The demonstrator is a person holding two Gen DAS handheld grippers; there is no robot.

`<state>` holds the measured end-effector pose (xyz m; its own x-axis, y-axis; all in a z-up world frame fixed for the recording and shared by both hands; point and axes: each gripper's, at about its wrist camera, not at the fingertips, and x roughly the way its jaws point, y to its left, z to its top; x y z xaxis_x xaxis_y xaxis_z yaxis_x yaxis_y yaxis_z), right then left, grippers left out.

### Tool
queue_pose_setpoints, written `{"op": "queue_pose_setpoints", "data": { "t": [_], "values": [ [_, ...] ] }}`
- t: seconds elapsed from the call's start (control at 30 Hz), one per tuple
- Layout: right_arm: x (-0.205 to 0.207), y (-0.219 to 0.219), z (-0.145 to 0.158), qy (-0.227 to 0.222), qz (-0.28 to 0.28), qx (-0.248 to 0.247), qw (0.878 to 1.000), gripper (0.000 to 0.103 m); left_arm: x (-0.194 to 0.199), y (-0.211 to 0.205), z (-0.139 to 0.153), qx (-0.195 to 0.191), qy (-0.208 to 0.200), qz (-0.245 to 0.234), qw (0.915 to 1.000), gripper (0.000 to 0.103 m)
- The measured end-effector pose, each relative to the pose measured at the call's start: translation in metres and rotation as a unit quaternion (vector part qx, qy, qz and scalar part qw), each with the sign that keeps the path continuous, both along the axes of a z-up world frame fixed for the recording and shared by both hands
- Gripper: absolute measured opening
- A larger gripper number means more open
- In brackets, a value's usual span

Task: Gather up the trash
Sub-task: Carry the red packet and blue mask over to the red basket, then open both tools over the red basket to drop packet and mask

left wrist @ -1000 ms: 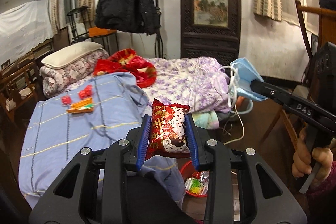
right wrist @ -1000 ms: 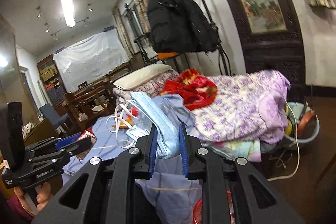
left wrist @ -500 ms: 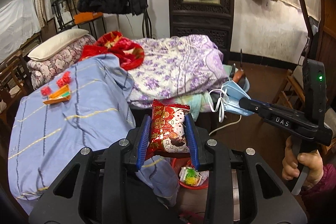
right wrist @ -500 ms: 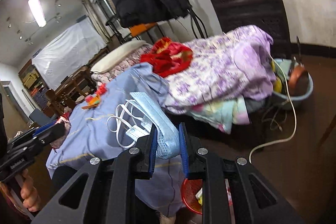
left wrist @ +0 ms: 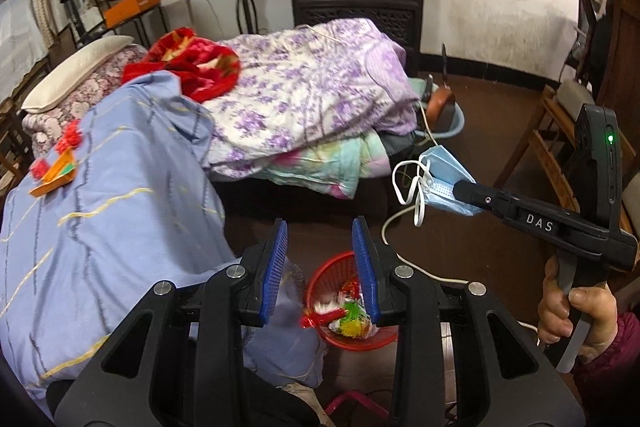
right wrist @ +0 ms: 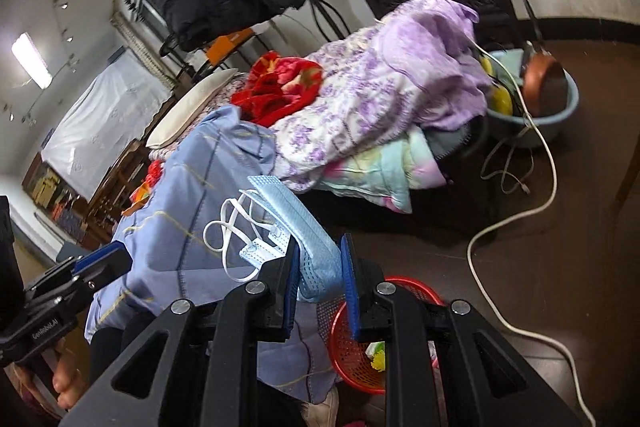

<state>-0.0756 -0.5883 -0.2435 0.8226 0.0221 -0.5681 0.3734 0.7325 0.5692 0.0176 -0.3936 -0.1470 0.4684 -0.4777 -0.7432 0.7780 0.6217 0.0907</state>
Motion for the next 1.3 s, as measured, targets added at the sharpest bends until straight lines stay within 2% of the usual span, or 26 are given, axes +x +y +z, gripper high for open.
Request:
{"op": "queue_pose_setpoints", "data": {
  "t": [0.17, 0.3, 0.57, 0.63, 0.67, 0.7, 0.73, 0.77, 0.93, 1.17, 1.3],
  "values": [
    [-0.006, -0.016, -0.019, 0.005, -0.016, 0.027, 0.999, 0.02, 0.003, -0.018, -0.017, 0.012, 0.023, -0.012, 0.9996, 0.035],
    [-0.009, -0.02, -0.031, 0.009, -0.021, 0.028, 0.999, 0.022, 0.004, -0.017, -0.019, 0.016, 0.011, -0.007, 0.9998, 0.035],
    [0.004, -0.009, -0.058, 0.035, 0.001, 0.053, 0.998, 0.023, 0.015, -0.008, -0.026, 0.023, 0.025, 0.011, 0.9994, 0.036],
    [0.01, -0.003, -0.064, 0.048, 0.012, 0.055, 0.997, 0.034, 0.017, -0.006, -0.028, 0.024, 0.028, 0.016, 0.9992, 0.038],
    [0.012, 0.0, -0.067, 0.054, 0.015, 0.056, 0.997, 0.039, 0.018, -0.005, -0.028, 0.025, 0.028, 0.02, 0.9991, 0.045],
    [0.014, 0.002, -0.07, 0.059, 0.018, 0.06, 0.996, 0.054, 0.019, -0.004, -0.027, 0.025, 0.027, 0.023, 0.999, 0.048],
    [0.014, 0.003, -0.071, 0.06, 0.018, 0.064, 0.996, 0.059, 0.02, -0.001, -0.025, 0.024, 0.023, 0.028, 0.999, 0.053],
    [0.015, 0.004, -0.071, 0.059, 0.02, 0.068, 0.996, 0.059, 0.019, 0.0, -0.024, 0.023, 0.02, 0.031, 0.9991, 0.057],
    [0.011, 0.003, -0.056, 0.044, 0.017, 0.061, 0.997, 0.059, 0.019, 0.011, -0.009, 0.011, -0.005, 0.046, 0.9989, 0.067],
    [0.01, 0.012, -0.009, 0.008, 0.026, 0.026, 0.999, 0.059, 0.014, 0.037, 0.023, -0.023, -0.037, 0.067, 0.9968, 0.073],
    [0.014, 0.031, 0.024, -0.012, 0.045, -0.003, 0.999, 0.063, 0.009, 0.059, 0.043, -0.045, -0.058, 0.081, 0.9941, 0.076]
  ]
}}
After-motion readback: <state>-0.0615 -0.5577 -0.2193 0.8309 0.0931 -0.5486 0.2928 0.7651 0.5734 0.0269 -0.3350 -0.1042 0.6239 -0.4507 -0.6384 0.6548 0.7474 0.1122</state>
